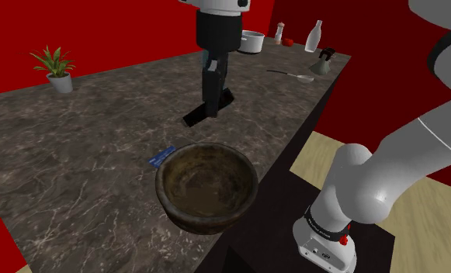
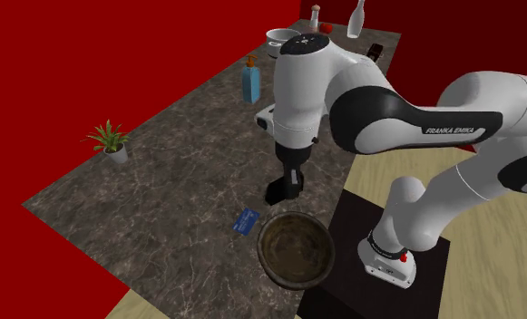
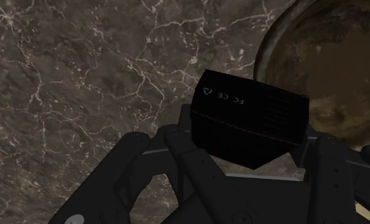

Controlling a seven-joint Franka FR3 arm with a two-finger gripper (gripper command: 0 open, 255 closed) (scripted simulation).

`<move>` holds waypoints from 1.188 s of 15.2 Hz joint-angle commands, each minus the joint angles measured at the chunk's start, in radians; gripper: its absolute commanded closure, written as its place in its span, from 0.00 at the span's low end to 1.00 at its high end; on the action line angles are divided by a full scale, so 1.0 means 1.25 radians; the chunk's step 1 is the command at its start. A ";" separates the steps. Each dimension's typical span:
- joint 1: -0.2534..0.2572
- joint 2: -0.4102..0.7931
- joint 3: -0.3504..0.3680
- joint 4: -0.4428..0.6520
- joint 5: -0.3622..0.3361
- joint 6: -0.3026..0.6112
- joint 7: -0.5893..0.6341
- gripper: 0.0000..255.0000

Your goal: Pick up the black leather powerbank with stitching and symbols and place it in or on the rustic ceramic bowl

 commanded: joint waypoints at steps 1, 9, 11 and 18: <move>0.014 -0.018 0.026 -0.018 0.016 0.002 0.039 1.00; 0.054 -0.050 0.120 -0.045 0.069 0.011 0.166 1.00; 0.056 -0.059 0.121 -0.074 0.072 0.032 0.163 1.00; 0.063 -0.081 0.126 -0.168 0.082 0.104 0.157 1.00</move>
